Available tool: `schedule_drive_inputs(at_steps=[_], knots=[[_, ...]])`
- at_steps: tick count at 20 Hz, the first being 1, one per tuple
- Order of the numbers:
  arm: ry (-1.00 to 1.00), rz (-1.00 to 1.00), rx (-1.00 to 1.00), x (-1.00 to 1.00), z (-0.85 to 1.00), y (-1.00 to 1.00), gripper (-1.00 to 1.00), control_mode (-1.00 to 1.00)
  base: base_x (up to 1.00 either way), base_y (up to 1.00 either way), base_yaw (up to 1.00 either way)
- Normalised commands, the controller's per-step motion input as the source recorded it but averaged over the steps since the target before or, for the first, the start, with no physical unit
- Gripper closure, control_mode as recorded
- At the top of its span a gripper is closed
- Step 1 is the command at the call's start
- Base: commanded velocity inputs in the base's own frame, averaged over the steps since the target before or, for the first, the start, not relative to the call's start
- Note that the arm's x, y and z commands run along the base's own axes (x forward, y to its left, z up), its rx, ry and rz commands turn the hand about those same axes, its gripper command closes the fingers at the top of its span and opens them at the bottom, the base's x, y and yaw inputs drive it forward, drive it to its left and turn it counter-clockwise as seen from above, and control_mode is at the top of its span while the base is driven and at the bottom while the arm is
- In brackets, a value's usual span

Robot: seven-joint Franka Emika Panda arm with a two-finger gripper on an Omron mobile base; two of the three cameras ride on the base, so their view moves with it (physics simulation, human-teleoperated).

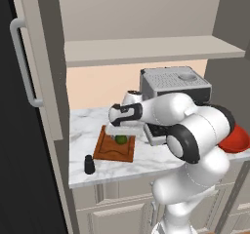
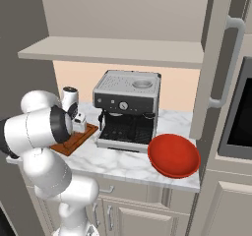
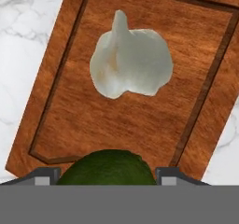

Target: Open the cabinet. Place the bowl and condiment on the counter. Then place the lime and garlic on the cutting board.

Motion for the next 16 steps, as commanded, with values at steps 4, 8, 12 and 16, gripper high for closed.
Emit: schedule_drive_inputs(at_steps=[4, 8, 12, 16], knots=[[0.0, -0.09, 0.0, 0.24, -0.32, 0.01, 1.0, -1.0, 0.0, 0.0, 0.0], [0.0, -0.08, 0.0, 0.24, -0.21, 0.0, 1.0, -1.0, 0.0, 0.0, 0.0], [0.0, -0.07, 0.0, 0.21, -0.18, 0.01, 1.0, -1.0, 0.0, 0.0, 0.0], [0.0, -0.07, 0.0, 0.11, -0.13, 0.02, -1.0, -1.0, 0.0, 0.0, 0.0]])
